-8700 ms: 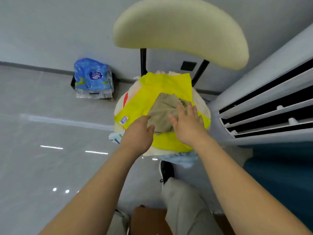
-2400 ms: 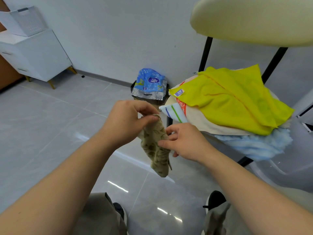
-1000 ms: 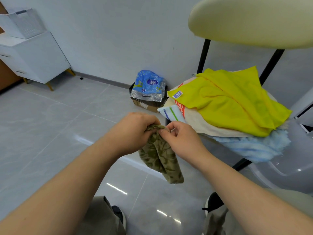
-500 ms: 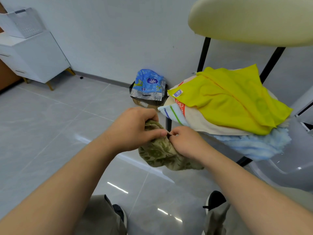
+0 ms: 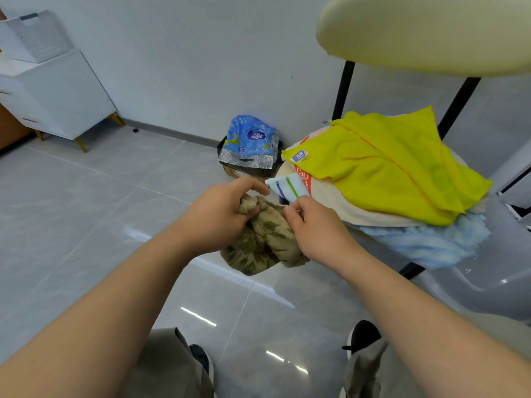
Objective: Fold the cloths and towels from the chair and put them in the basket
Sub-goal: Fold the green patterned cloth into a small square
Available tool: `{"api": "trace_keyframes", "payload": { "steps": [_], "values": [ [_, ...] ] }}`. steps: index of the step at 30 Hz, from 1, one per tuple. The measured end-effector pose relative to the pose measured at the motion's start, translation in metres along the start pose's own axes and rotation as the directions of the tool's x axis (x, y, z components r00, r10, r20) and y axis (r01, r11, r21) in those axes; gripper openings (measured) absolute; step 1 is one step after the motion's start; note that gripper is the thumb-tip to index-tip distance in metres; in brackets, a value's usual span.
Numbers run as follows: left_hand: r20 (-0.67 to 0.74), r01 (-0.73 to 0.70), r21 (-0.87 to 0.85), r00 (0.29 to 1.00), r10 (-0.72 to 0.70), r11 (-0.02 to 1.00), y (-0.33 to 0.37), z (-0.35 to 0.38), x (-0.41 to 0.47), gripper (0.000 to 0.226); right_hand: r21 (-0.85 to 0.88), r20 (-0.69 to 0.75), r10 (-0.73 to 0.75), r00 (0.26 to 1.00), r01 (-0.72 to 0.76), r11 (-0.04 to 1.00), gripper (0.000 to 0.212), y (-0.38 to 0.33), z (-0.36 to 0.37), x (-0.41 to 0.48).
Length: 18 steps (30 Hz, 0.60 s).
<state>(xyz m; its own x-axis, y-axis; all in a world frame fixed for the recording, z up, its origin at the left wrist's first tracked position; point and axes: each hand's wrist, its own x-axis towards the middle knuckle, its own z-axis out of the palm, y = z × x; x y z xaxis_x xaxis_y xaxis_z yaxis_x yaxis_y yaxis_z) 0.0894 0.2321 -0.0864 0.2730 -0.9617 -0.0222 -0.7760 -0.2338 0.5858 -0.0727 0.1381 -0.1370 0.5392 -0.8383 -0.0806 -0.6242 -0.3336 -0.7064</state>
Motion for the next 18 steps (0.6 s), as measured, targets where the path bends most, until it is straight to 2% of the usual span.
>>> {"api": "trace_keyframes", "payload": {
  "steps": [4,7,8,12,16,18],
  "values": [
    [-0.035,0.035,0.053,0.999,-0.033,0.998,0.0018,0.0025,0.0005,0.043,0.125,0.069,-0.052,0.996,0.043,0.991,0.025,0.0015,-0.0026,0.0023],
    [-0.076,0.067,0.024,0.995,-0.065,0.997,0.0013,0.0014,0.0025,0.021,0.225,0.179,-0.085,0.980,0.044,0.973,0.029,0.0031,-0.0056,0.0031],
    [-0.078,0.070,0.016,0.995,-0.069,0.997,0.0008,-0.0005,0.0026,0.016,0.210,0.202,-0.104,0.974,0.060,0.976,0.031,0.0045,-0.0054,0.0036],
    [-0.032,0.047,0.121,0.999,-0.043,0.992,-0.0024,-0.0046,0.0016,0.044,0.088,0.161,-0.110,0.981,0.097,0.991,0.024,0.0064,-0.0035,0.0026],
    [0.013,0.015,0.159,1.000,-0.017,0.987,-0.0017,-0.0004,0.0015,0.027,0.105,0.150,-0.103,0.983,0.087,0.991,0.018,0.0030,-0.0044,-0.0012],
    [0.020,-0.010,0.118,1.000,0.008,0.993,-0.0012,0.0012,0.0014,0.031,0.063,0.126,-0.099,0.987,0.092,0.994,0.017,0.0023,-0.0042,-0.0021]
  ]
}}
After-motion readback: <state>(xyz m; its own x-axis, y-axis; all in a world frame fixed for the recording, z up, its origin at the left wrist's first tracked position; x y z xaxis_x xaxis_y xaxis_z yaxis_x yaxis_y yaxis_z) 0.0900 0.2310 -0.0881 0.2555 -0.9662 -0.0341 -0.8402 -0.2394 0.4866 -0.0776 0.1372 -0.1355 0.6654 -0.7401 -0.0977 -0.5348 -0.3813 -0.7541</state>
